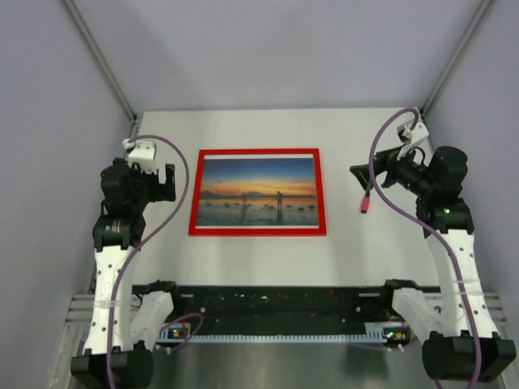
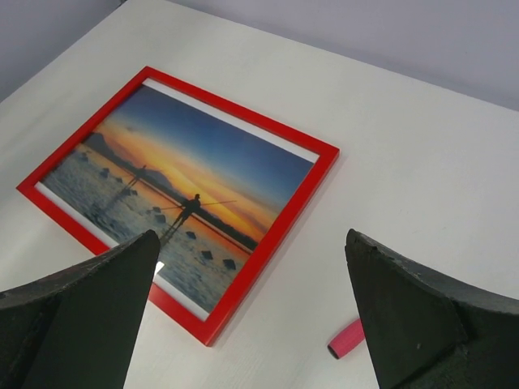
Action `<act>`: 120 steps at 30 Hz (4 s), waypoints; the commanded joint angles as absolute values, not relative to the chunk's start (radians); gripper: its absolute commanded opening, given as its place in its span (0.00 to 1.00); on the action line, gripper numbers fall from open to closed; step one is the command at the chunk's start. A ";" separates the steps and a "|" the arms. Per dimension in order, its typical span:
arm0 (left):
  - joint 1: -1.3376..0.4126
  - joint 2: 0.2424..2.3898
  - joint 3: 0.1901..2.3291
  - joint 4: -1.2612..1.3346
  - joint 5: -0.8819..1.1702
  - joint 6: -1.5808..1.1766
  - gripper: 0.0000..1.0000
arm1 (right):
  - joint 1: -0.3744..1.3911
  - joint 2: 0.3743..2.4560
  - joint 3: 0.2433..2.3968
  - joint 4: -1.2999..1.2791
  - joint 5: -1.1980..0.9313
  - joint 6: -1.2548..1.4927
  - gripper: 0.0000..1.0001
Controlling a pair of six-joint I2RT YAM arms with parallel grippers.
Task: Take the photo out of the frame
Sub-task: Turn over the photo frame at the center of the board.
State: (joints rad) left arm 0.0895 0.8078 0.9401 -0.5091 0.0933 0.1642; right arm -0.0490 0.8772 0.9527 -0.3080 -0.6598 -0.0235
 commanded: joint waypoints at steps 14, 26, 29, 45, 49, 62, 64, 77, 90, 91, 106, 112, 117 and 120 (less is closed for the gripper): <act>0.068 0.879 0.953 -0.615 0.219 0.348 0.98 | -0.052 0.963 0.983 -0.354 -0.597 -0.107 0.99; -0.313 0.959 0.960 -0.643 -0.101 0.413 0.98 | -0.037 1.172 1.069 -0.577 -0.617 -0.149 0.98; -0.363 0.985 0.966 -0.653 -0.124 0.419 0.98 | -0.028 1.206 1.072 -0.603 -0.618 -0.152 0.89; -0.400 0.997 0.867 -0.561 -0.149 0.414 0.98 | 0.095 1.348 1.129 -0.614 -0.580 -0.150 0.75; -0.408 1.002 0.873 -0.604 -0.043 0.430 0.98 | 0.124 1.399 1.147 -0.604 -0.565 -0.153 0.70; -0.482 1.074 0.857 -0.594 -0.163 0.445 0.98 | 0.196 1.563 1.147 -0.529 -0.508 -0.106 0.50; -0.483 1.077 0.859 -0.588 -0.156 0.437 0.98 | 0.204 1.580 1.143 -0.500 -0.483 -0.074 0.49; -0.483 1.040 0.847 -0.575 -0.150 0.451 0.98 | 0.242 1.695 1.180 -0.408 -0.394 0.057 0.44; -0.503 1.023 0.851 -0.591 -0.118 0.468 0.98 | 0.290 1.801 1.203 -0.408 -0.321 0.064 0.38; -0.505 1.023 0.848 -0.589 -0.118 0.468 0.98 | 0.290 1.807 1.201 -0.408 -0.316 0.066 0.38; -0.517 1.025 0.859 -0.589 -0.132 0.465 0.98 | 0.316 1.836 1.204 -0.407 -0.285 0.078 0.37; -0.520 1.025 0.862 -0.591 -0.137 0.465 0.98 | 0.321 1.855 1.206 -0.410 -0.282 0.081 0.32; -0.523 1.026 0.865 -0.589 -0.140 0.469 0.98 | 0.321 1.856 1.212 -0.419 -0.285 0.083 0.00; -0.526 1.029 0.865 -0.591 -0.144 0.472 0.98 | 0.321 1.855 1.219 -0.434 -0.296 0.083 0.00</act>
